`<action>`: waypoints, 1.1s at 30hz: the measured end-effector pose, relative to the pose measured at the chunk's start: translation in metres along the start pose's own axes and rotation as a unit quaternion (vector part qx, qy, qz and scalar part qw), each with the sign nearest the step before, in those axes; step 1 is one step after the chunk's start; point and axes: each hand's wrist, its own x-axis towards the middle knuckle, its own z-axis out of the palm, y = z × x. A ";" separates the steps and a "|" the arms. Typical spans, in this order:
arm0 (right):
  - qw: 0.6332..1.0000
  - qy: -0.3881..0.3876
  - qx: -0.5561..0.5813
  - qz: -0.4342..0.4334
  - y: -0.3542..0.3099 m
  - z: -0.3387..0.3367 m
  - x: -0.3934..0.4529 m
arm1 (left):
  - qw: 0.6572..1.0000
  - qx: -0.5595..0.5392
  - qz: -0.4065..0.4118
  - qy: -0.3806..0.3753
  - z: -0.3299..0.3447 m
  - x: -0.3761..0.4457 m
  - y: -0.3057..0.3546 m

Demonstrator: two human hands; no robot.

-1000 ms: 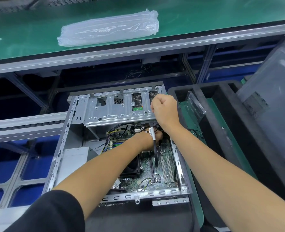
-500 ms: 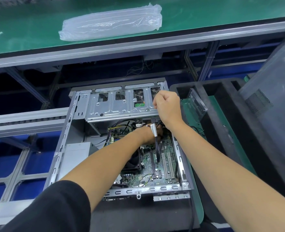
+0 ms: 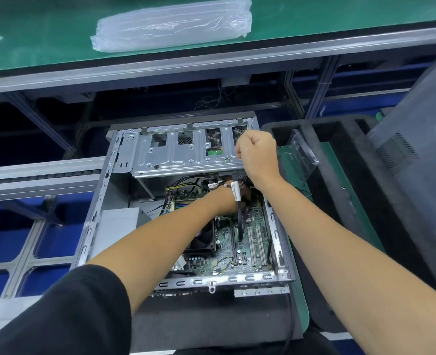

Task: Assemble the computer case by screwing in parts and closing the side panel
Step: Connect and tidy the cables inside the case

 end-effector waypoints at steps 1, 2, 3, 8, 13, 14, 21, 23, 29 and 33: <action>1.000 -0.001 -0.002 0.000 0.000 0.000 0.000 | 1.000 -0.010 0.000 -0.003 0.000 -0.001 -0.001; 1.000 -0.001 -0.002 0.001 0.000 0.000 0.000 | 0.999 -0.032 -0.009 -0.014 -0.002 -0.004 0.000; 1.000 -0.001 -0.002 0.002 0.000 0.000 0.000 | 0.999 -0.034 0.005 -0.008 -0.001 -0.004 -0.001; 1.000 -0.005 -0.005 0.000 -0.001 0.000 0.000 | 0.996 -0.081 0.035 0.010 -0.003 -0.014 -0.001; 1.000 -0.007 -0.005 0.000 -0.001 0.000 0.000 | 0.995 -0.092 0.036 0.001 -0.008 -0.022 0.000; 1.000 -0.007 -0.005 0.000 0.000 0.000 0.000 | 0.995 -0.092 0.047 -0.006 -0.009 -0.022 0.000; 1.000 -0.005 -0.011 -0.005 0.000 0.001 0.000 | 0.997 -0.032 0.063 0.014 -0.006 -0.022 -0.005; 1.000 -0.006 -0.008 -0.005 0.000 0.000 0.001 | 0.997 -0.025 0.067 0.033 -0.004 -0.022 -0.004; 1.000 -0.007 -0.006 -0.004 0.000 0.000 0.000 | 0.995 -0.054 -0.004 0.080 0.004 -0.017 0.002; 1.000 -0.008 0.001 -0.003 -0.001 0.000 0.000 | 0.991 -0.040 -0.054 0.114 0.008 -0.013 0.007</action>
